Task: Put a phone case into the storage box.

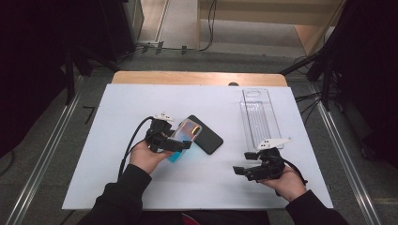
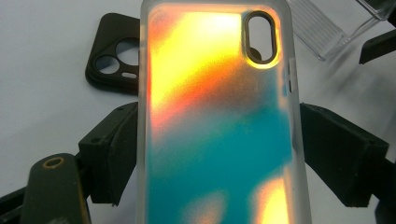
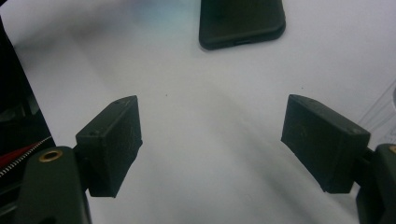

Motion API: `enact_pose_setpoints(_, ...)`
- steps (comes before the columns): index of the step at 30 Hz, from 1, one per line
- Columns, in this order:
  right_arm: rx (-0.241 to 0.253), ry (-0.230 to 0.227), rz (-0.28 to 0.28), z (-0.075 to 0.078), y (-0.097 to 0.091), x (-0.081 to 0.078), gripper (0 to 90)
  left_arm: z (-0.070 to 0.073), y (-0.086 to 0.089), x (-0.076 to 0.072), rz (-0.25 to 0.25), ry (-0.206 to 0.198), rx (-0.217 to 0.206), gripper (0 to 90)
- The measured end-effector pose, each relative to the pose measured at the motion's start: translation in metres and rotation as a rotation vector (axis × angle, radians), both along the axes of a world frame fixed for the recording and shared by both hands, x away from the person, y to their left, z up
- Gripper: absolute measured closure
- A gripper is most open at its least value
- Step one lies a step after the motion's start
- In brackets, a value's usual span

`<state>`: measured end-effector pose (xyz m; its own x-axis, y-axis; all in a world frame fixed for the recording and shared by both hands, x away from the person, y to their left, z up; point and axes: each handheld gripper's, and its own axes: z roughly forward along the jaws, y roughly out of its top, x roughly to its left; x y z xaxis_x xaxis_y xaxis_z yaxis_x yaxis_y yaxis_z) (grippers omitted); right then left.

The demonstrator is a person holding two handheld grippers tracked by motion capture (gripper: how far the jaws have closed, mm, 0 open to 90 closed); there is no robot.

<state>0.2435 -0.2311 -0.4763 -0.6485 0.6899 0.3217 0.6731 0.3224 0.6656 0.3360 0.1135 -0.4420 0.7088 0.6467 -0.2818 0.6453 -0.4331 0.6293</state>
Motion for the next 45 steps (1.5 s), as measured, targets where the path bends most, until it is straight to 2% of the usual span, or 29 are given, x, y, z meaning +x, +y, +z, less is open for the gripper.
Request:
enact_pose_setpoints(11, 0.034, -0.015, -0.039, 0.008, 0.005, -0.001, 18.2, -0.005, -0.006, -0.019, 0.011, -0.009, -0.046, 16.2)
enact_pose_setpoints(13, 0.042, -0.018, -0.043, 0.010, 0.007, -0.001, 18.2, -0.006, -0.007, -0.021, 0.011, -0.001, -0.061, 16.2)
enact_pose_setpoints(19, 0.055, -0.022, -0.058, 0.014, 0.011, -0.001, 18.1, -0.009, -0.011, -0.027, 0.031, -0.023, -0.095, 16.2)
enact_pose_setpoints(22, 0.071, -0.017, -0.073, 0.018, 0.013, 0.000, 18.2, -0.011, -0.014, -0.031, 0.043, -0.048, -0.107, 16.2)
enact_pose_setpoints(25, 0.078, -0.032, -0.076, 0.022, 0.017, 0.000, 18.2, -0.012, -0.016, -0.035, 0.052, -0.101, -0.115, 16.2)
enact_pose_setpoints(26, 0.078, -0.032, -0.078, 0.023, 0.018, 0.000, 18.1, -0.013, -0.017, -0.037, 0.055, -0.130, -0.122, 16.2)
enact_pose_setpoints(30, 0.084, -0.043, -0.078, 0.027, 0.023, 0.000, 18.2, -0.017, -0.020, -0.041, 0.063, -0.179, -0.131, 16.2)
enact_pose_setpoints(34, 0.098, -0.035, -0.093, 0.032, 0.027, 0.002, 18.1, -0.020, -0.021, -0.042, 0.083, -0.211, -0.153, 16.2)
enact_pose_setpoints(37, 0.098, -0.036, -0.098, 0.035, 0.031, 0.005, 17.7, -0.021, -0.023, -0.045, 0.101, -0.264, -0.164, 16.2)
enact_pose_setpoints(40, 0.109, -0.035, -0.115, 0.038, 0.035, 0.007, 17.4, -0.023, -0.024, -0.044, 0.105, -0.267, -0.162, 16.2)
enact_pose_setpoints(45, 0.134, -0.041, -0.114, 0.044, 0.042, 0.012, 17.2, -0.025, -0.026, -0.046, 0.098, -0.300, -0.171, 16.2)
